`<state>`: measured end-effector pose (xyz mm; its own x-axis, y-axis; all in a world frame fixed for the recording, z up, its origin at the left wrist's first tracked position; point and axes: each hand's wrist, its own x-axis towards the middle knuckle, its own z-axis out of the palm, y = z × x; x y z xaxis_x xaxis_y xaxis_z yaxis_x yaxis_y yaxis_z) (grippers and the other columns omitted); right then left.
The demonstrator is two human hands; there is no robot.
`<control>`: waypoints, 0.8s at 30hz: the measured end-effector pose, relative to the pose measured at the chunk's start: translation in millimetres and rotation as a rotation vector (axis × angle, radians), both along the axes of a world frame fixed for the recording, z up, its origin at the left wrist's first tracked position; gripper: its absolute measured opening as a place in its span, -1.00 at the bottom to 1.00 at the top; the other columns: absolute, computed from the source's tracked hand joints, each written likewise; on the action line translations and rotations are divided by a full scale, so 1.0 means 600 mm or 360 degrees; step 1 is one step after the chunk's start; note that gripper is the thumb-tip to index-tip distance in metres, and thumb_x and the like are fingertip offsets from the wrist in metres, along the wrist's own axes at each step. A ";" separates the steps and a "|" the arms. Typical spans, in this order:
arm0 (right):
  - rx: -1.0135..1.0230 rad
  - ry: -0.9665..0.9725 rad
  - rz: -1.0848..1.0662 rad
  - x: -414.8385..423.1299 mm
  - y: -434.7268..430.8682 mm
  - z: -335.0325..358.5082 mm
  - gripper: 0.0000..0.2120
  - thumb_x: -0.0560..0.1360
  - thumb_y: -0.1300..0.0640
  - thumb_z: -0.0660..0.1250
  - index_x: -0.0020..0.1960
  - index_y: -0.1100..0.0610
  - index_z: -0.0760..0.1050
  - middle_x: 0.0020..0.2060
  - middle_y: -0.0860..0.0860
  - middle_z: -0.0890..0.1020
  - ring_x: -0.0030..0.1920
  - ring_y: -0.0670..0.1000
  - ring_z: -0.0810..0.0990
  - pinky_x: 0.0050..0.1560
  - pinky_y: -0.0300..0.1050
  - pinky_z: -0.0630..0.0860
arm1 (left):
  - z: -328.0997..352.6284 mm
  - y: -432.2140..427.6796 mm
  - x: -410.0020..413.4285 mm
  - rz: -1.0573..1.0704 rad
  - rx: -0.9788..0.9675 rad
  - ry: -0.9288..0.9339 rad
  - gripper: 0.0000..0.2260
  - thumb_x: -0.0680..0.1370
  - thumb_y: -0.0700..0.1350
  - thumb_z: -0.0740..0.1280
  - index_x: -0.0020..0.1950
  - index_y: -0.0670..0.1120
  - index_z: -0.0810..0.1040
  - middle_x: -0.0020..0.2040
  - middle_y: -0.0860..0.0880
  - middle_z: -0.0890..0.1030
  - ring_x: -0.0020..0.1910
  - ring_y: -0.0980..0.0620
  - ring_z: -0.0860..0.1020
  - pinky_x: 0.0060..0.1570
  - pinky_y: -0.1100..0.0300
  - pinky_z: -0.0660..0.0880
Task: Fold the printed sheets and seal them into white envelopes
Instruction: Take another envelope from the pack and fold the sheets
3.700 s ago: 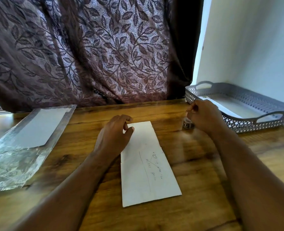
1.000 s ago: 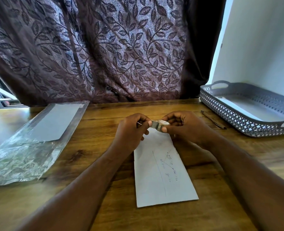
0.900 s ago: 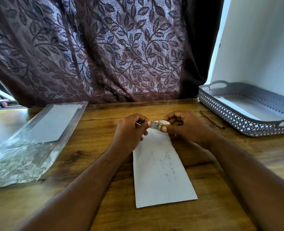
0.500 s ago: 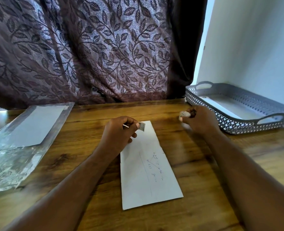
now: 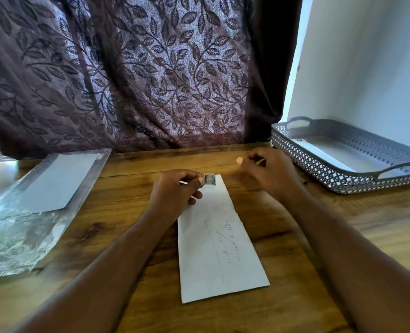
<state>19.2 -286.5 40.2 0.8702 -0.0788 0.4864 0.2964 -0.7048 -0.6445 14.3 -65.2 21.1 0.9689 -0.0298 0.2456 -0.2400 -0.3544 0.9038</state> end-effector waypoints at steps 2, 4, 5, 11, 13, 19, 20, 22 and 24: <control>-0.0081 0.0019 0.0205 -0.006 0.031 -0.004 -0.78 0.46 -0.09 0.50 -0.10 0.06 0.65 -0.25 -0.14 0.66 -0.28 -0.22 0.55 -0.30 -0.45 0.41 | 0.001 -0.001 -0.002 -0.0014 0.0019 -0.0024 -0.93 0.57 -0.20 0.41 -0.04 -0.06 0.67 -0.11 -0.04 0.69 -0.24 0.02 0.69 -0.13 -0.06 0.67; -0.0140 0.0086 0.0299 -0.004 0.049 -0.013 -0.78 0.42 -0.12 0.53 -0.13 0.03 0.65 -0.28 -0.13 0.67 -0.31 -0.20 0.55 -0.34 -0.43 0.43 | 0.000 -0.001 -0.004 -0.0009 0.0038 -0.0043 -0.92 0.57 -0.21 0.40 -0.07 -0.05 0.66 -0.13 -0.04 0.69 -0.25 0.02 0.69 -0.13 -0.04 0.67; -0.0157 0.0106 0.0319 -0.001 0.053 -0.018 -0.79 0.42 -0.11 0.53 -0.15 0.02 0.65 -0.30 -0.14 0.66 -0.31 -0.20 0.56 -0.35 -0.42 0.43 | 0.000 -0.001 -0.004 -0.0009 0.0046 -0.0051 -0.92 0.57 -0.22 0.40 -0.07 -0.06 0.66 -0.13 -0.04 0.69 -0.25 0.02 0.69 -0.13 -0.02 0.68; -0.0265 0.0071 0.0312 0.006 0.050 -0.022 -0.93 0.53 0.12 0.44 -0.13 0.06 0.63 -0.33 -0.17 0.58 -0.32 -0.20 0.51 -0.36 -0.43 0.36 | -0.005 -0.001 -0.002 -0.0044 0.0113 -0.0111 -0.93 0.57 -0.20 0.41 -0.01 -0.04 0.66 -0.09 -0.03 0.70 -0.27 0.12 0.67 -0.22 0.25 0.64; -0.0233 0.0072 0.0269 0.010 0.045 -0.024 -0.92 0.56 0.14 0.40 -0.12 0.08 0.61 -0.31 -0.13 0.59 -0.29 -0.16 0.51 -0.32 -0.33 0.36 | -0.011 0.002 0.002 0.0014 0.0418 -0.0278 -0.89 0.57 -0.13 0.42 0.09 -0.02 0.66 -0.04 0.06 0.68 -0.22 0.21 0.62 -0.24 0.45 0.51; -0.0161 0.0263 0.0356 0.029 0.043 -0.035 -0.91 0.65 0.08 0.27 -0.02 0.06 0.49 -0.17 -0.01 0.61 -0.16 -0.03 0.54 -0.21 -0.11 0.39 | -0.026 0.022 0.015 0.0016 0.1070 -0.0199 -0.55 0.60 0.02 0.35 0.48 -0.01 0.42 0.43 -0.01 0.49 0.36 -0.02 0.45 0.34 0.06 0.40; -0.0171 0.0321 0.0402 0.032 0.046 -0.037 -0.91 0.66 0.07 0.25 -0.01 0.03 0.47 -0.13 0.01 0.62 -0.11 -0.01 0.56 -0.17 -0.08 0.42 | -0.028 0.025 0.016 -0.0008 0.1130 -0.0168 -0.54 0.61 0.05 0.33 0.50 0.01 0.39 0.46 0.00 0.46 0.40 -0.03 0.42 0.39 0.01 0.36; -0.0233 0.0444 0.0462 0.033 0.050 -0.038 -0.91 0.67 0.04 0.21 0.01 0.01 0.45 -0.08 0.02 0.62 -0.04 0.01 0.57 -0.10 -0.08 0.45 | -0.030 0.026 0.019 -0.0033 0.1226 -0.0116 -0.50 0.62 0.12 0.27 0.53 0.04 0.33 0.51 0.02 0.40 0.46 -0.02 0.37 0.44 -0.04 0.29; -0.0337 0.0499 0.0473 0.031 0.052 -0.038 -0.90 0.68 0.04 0.19 0.02 0.01 0.43 -0.07 0.02 0.62 -0.03 0.03 0.57 -0.12 -0.09 0.44 | -0.029 0.026 0.019 -0.0045 0.1346 -0.0089 -0.47 0.62 0.20 0.23 0.55 0.07 0.28 0.53 0.05 0.35 0.49 0.00 0.32 0.47 -0.05 0.25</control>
<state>38.1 -255.3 17.6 0.9473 0.2682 0.1752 0.3192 -0.7445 -0.5864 25.6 -49.6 3.5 0.9521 -0.2490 0.1774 -0.2954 -0.8988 0.3239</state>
